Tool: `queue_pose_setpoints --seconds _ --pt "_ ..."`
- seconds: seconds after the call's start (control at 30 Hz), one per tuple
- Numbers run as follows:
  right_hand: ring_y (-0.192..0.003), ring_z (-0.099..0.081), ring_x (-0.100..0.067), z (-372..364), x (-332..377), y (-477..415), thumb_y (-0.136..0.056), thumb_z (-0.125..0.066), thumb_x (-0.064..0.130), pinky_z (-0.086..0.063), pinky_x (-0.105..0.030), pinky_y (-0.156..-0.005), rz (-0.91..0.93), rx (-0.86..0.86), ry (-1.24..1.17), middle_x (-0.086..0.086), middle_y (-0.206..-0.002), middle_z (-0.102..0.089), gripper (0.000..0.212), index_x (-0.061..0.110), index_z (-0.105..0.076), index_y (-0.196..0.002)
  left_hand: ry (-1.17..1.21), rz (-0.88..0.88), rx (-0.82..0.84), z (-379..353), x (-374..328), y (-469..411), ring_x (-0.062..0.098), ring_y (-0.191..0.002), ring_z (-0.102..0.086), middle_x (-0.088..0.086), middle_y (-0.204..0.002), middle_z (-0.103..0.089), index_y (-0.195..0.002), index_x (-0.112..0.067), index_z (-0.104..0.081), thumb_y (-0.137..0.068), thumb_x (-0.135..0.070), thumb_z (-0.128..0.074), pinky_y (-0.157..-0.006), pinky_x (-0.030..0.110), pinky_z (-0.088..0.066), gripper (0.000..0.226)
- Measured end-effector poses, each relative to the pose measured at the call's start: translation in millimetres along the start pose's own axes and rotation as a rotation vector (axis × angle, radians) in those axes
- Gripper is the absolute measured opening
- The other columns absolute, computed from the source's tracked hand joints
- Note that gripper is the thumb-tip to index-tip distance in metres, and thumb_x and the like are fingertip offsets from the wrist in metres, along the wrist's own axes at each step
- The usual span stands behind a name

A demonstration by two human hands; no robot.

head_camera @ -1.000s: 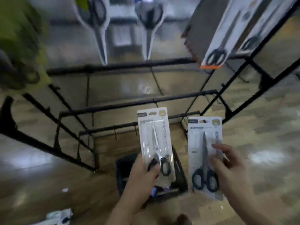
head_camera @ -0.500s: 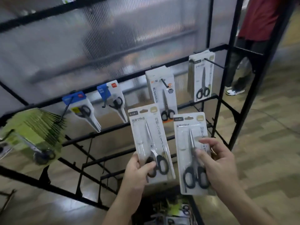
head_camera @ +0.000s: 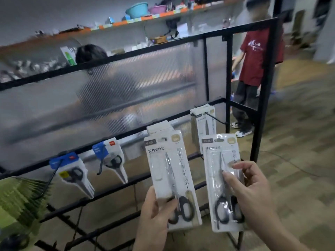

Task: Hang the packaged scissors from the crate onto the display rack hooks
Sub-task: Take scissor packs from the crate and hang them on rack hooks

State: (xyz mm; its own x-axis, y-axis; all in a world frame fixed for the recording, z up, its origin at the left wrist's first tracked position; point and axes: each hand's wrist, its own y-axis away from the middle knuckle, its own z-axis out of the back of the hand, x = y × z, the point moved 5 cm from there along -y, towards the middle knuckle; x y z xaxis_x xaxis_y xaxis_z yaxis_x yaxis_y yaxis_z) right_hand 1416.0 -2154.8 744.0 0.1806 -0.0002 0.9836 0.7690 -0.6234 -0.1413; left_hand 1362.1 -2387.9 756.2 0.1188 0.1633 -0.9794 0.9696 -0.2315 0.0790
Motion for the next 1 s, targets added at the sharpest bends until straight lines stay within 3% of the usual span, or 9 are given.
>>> queue_pose_setpoints --seconds 0.1,0.2,0.27,0.4,0.57,0.63,0.77,0.87,1.0 --pt "-0.061 -0.053 -0.005 7.1 15.1 -14.1 -0.086 -0.081 0.018 -0.048 -0.025 -0.058 0.090 -0.053 0.095 0.011 -0.070 -0.061 0.021 0.022 -0.061 -0.089 -0.065 -0.011 0.095 -14.3 0.9 -14.5 0.015 -0.084 -0.070 0.001 -0.097 -0.078 -0.111 -0.024 -0.073 -0.085 0.000 -0.077 -0.072 0.028 -0.048 0.036" --pt "-0.061 -0.047 -0.004 12.4 15.3 -26.3 -0.086 -0.081 0.020 -0.041 -0.022 -0.057 0.160 -0.075 0.188 0.010 -0.070 -0.055 0.023 0.022 -0.059 -0.086 -0.113 0.013 0.168 -27.3 3.8 -22.8 0.004 -0.098 -0.071 -0.011 -0.107 -0.077 -0.119 -0.030 -0.066 -0.099 -0.004 -0.063 -0.077 0.017 -0.050 0.034" --pt "-0.062 -0.046 -0.008 14.3 9.4 -35.7 -0.086 -0.081 0.021 -0.041 -0.028 -0.058 0.173 -0.076 0.204 0.003 -0.071 -0.054 0.022 0.022 -0.059 -0.087 -0.144 0.001 0.184 -35.9 4.4 -27.6 0.007 -0.100 -0.071 -0.009 -0.106 -0.078 -0.118 -0.028 -0.067 -0.099 -0.004 -0.062 -0.081 0.018 -0.051 0.031" --pt "-0.065 -0.051 -0.014 23.1 0.6 -63.6 -0.086 -0.081 0.026 -0.048 -0.039 -0.060 0.133 -0.061 0.193 -0.009 -0.074 -0.057 0.023 0.022 -0.059 -0.089 -0.169 -0.012 0.111 -56.9 10.5 -44.8 0.005 -0.091 -0.072 -0.008 -0.099 -0.078 -0.116 -0.023 -0.067 -0.099 -0.005 -0.063 -0.071 0.010 -0.050 0.025" --pt "-0.066 -0.065 -0.037 38.8 -17.1 -109.9 -0.085 -0.081 0.041 -0.056 -0.057 -0.060 0.081 0.004 0.146 -0.010 -0.080 -0.063 0.029 0.030 -0.055 -0.092 -0.182 -0.034 -0.027 -85.8 9.5 -65.0 0.011 -0.087 -0.072 -0.007 -0.090 -0.077 -0.110 -0.026 -0.069 -0.097 -0.009 -0.066 -0.074 0.021 -0.049 0.022" --pt "-0.064 -0.061 -0.027 39.2 -20.8 -125.4 -0.088 -0.080 0.035 -0.057 -0.050 -0.060 0.092 0.054 0.139 -0.004 -0.078 -0.061 0.026 0.030 -0.054 -0.089 -0.204 -0.035 -0.071 -94.7 14.7 -70.0 0.012 -0.080 -0.070 -0.006 -0.083 -0.075 -0.107 -0.025 -0.069 -0.096 -0.009 -0.067 -0.070 0.019 -0.049 0.020" --pt "-0.059 -0.047 0.000 36.9 -32.4 -147.2 -0.090 -0.078 0.026 -0.042 -0.017 -0.056 0.111 0.166 0.105 0.018 -0.068 -0.053 0.025 0.016 -0.055 -0.093 -0.187 -0.017 -0.112 -117.3 20.7 -73.4 0.006 -0.083 -0.074 -0.006 -0.091 -0.079 -0.108 -0.021 -0.067 -0.096 0.001 -0.064 -0.065 0.014 -0.052 0.025" --pt "-0.060 -0.046 0.000 31.2 -41.9 -163.5 -0.092 -0.076 0.029 -0.041 -0.019 -0.056 0.062 0.270 0.085 0.020 -0.065 -0.052 0.024 0.016 -0.055 -0.098 -0.196 -0.022 -0.151 -125.3 26.5 -75.2 0.007 -0.083 -0.074 -0.004 -0.091 -0.079 -0.109 -0.018 -0.066 -0.095 0.005 -0.063 -0.068 0.015 -0.053 0.027" --pt "-0.061 -0.050 -0.004 12.9 -51.2 -185.5 -0.094 -0.072 0.035 -0.046 -0.022 -0.056 0.001 0.364 0.091 0.003 -0.076 -0.053 0.022 0.025 -0.054 -0.101 -0.160 0.005 -0.174 -131.9 34.0 -76.9 0.012 -0.074 -0.072 0.005 -0.083 -0.077 -0.110 -0.009 -0.067 -0.094 0.008 -0.063 -0.064 0.019 -0.054 0.024"
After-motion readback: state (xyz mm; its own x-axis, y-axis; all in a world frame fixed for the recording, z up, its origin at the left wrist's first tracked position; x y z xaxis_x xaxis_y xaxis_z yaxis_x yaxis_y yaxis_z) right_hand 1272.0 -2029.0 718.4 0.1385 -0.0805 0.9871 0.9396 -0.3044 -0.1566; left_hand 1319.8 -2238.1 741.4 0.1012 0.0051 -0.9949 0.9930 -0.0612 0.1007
